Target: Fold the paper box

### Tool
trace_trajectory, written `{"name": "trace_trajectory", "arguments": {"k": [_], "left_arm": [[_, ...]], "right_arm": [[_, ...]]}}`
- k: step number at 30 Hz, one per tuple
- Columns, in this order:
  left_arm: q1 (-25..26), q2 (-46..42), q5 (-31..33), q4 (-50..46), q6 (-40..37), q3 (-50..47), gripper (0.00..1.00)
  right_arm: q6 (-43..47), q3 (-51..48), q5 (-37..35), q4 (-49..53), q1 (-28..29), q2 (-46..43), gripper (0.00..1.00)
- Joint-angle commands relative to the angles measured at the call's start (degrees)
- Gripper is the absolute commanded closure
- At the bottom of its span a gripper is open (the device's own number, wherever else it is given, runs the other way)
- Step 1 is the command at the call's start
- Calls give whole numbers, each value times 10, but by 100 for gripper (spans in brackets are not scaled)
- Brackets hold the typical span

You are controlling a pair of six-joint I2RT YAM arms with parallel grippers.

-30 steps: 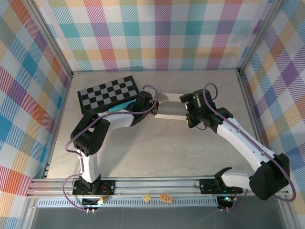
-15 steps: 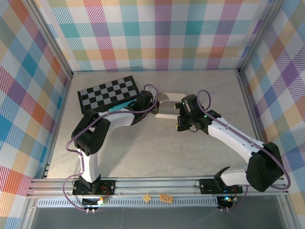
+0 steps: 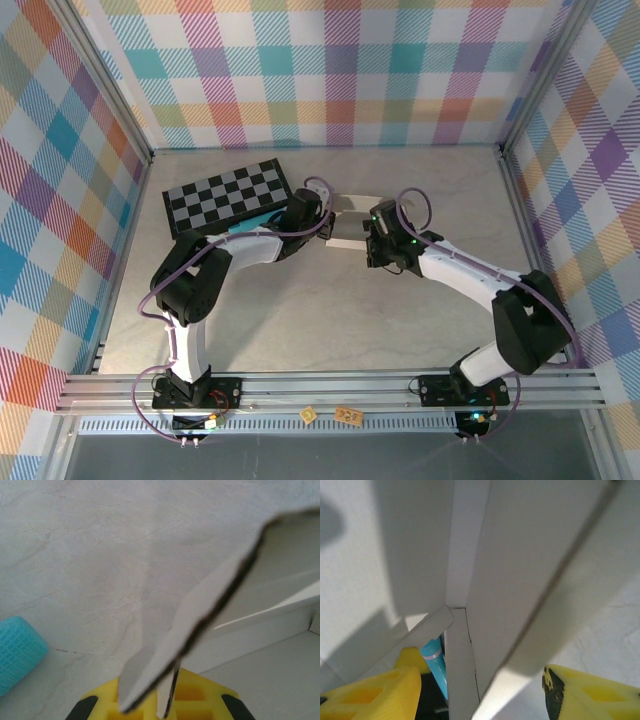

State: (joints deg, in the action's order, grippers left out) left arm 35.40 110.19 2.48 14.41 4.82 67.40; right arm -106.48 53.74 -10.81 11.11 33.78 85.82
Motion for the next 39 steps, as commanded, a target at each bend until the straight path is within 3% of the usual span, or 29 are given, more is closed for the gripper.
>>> {"name": "trace_trajectory", "arguments": {"k": [1,11,21,25,33,39], "left_arm": [[11,22,-14,-89,-31,-16,100],[14,15,-12,-98,-59,-24,100],[25,5,-1,-97,-83,-37,100],[27,-4,1,-103,-93,-41,88],[30,-29,10,-113,-101,-38,73],[35,-43,-7,-115,-103,-39,72]], "right_arm": [[20,23,-22,-39,-1,14,36],[15,50,-39,-61,-10,39,46],[23,67,-39,-54,-13,47,46],[23,67,-26,-48,-14,52,48],[28,61,-17,-25,-15,52,49],[28,36,-4,-42,-20,57,53]]}}
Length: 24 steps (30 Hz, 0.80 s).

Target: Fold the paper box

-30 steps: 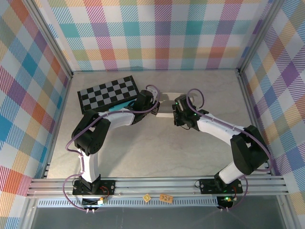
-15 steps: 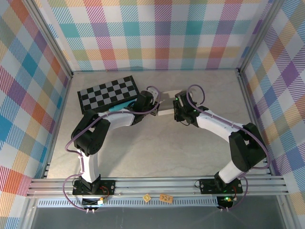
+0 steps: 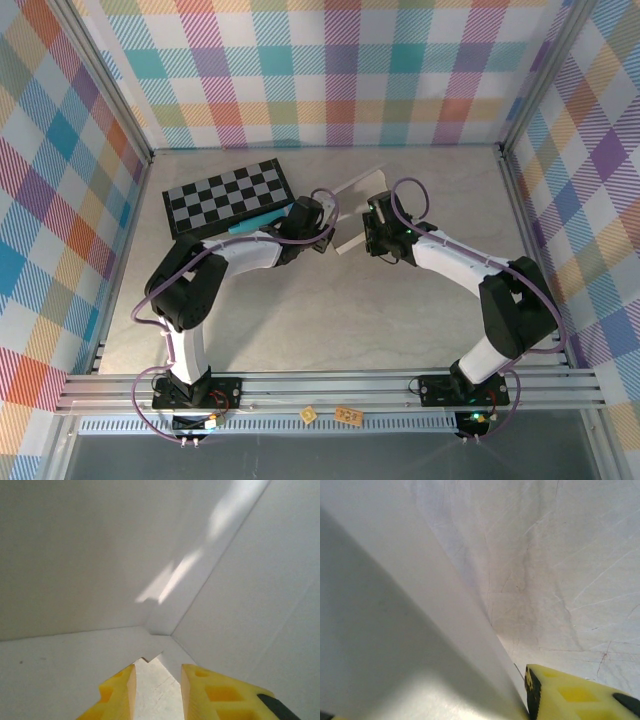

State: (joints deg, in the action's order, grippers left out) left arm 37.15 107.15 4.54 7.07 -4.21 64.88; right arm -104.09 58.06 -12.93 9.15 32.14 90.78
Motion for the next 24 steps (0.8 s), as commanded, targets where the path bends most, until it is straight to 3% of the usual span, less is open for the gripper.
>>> {"name": "trace_trajectory", "arguments": {"k": [1,11,13,20,24], "left_arm": [[19,-10,-34,-42,-14,-13,73],[42,25,-18,-77,-51,12,96],[46,28,-4,-90,-65,13,98],[52,37,7,-129,-94,20,100],[54,38,9,-131,-94,23,100]], "right_arm": [[5,-8,20,-21,-6,9,53],[-4,-18,43,-3,-9,12,53],[-2,-24,52,2,-12,10,52],[49,-40,71,52,-28,-46,35],[105,-24,78,97,-30,-96,35]]}}
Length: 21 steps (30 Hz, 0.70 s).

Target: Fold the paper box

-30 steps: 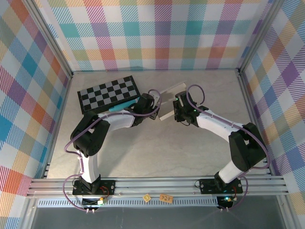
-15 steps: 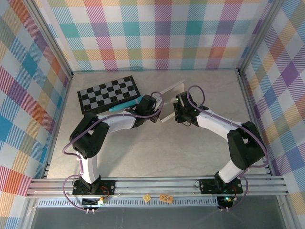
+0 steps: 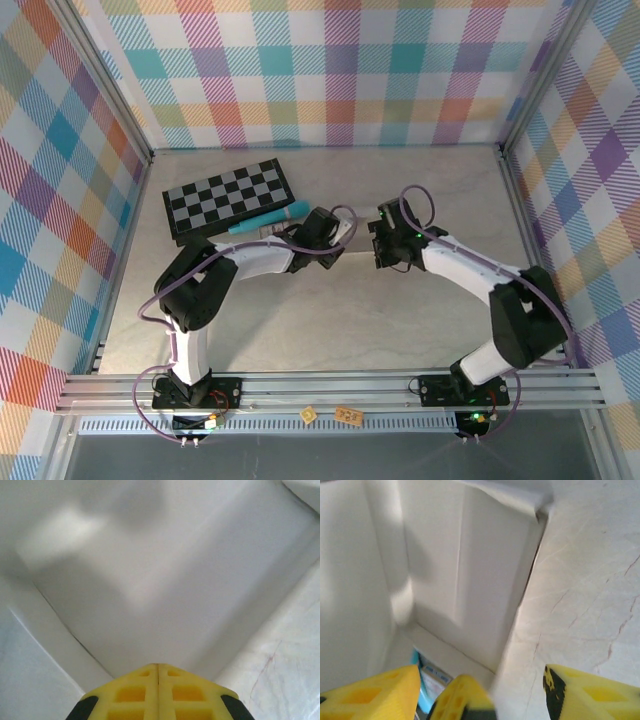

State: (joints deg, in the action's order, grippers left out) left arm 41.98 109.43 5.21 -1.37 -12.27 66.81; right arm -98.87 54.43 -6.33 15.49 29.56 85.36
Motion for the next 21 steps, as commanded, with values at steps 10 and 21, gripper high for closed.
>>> {"name": "trace_trajectory", "arguments": {"k": [10,21], "left_arm": [[10,16,2,-49,-8,10,100],[4,-73,22,-164,122,117,62]], "right_arm": [[74,43,6,-53,-22,-33,27],[236,193,-19,92,-93,-28,37]]}}
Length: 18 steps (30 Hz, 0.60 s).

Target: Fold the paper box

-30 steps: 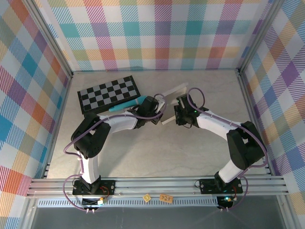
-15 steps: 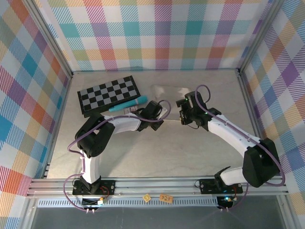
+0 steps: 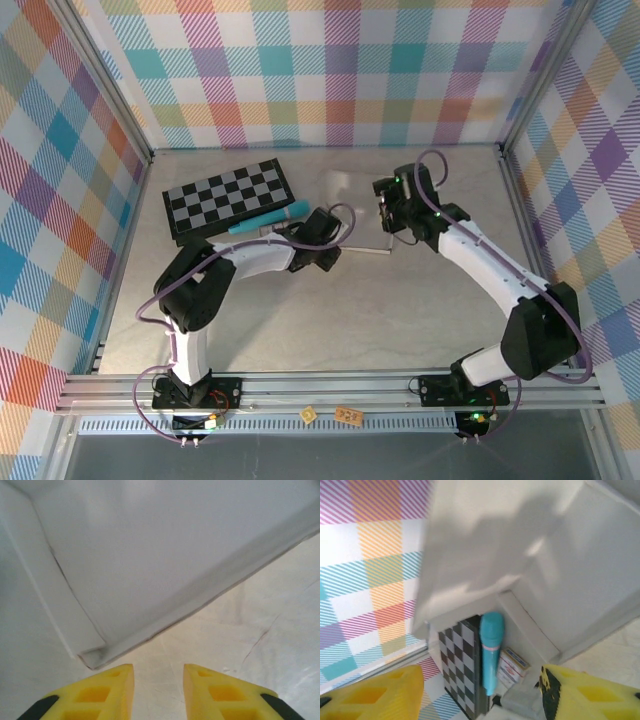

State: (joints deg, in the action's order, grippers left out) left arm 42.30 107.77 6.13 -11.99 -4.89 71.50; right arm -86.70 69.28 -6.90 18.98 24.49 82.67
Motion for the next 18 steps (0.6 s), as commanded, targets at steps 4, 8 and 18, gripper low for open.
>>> {"name": "trace_trajectory", "arguments": {"k": [4,8,18], "left_arm": [[-61,-14,-28,-173,46,210,54],[-150,53,-145,-243,49,326,54],[-180,105,-233,-227,-116,337,57]], "right_arm": [[456,123,71,91,-129,39,36],[706,163,163,166,-195,79,42],[919,191,292,214,-211,184,46]]}}
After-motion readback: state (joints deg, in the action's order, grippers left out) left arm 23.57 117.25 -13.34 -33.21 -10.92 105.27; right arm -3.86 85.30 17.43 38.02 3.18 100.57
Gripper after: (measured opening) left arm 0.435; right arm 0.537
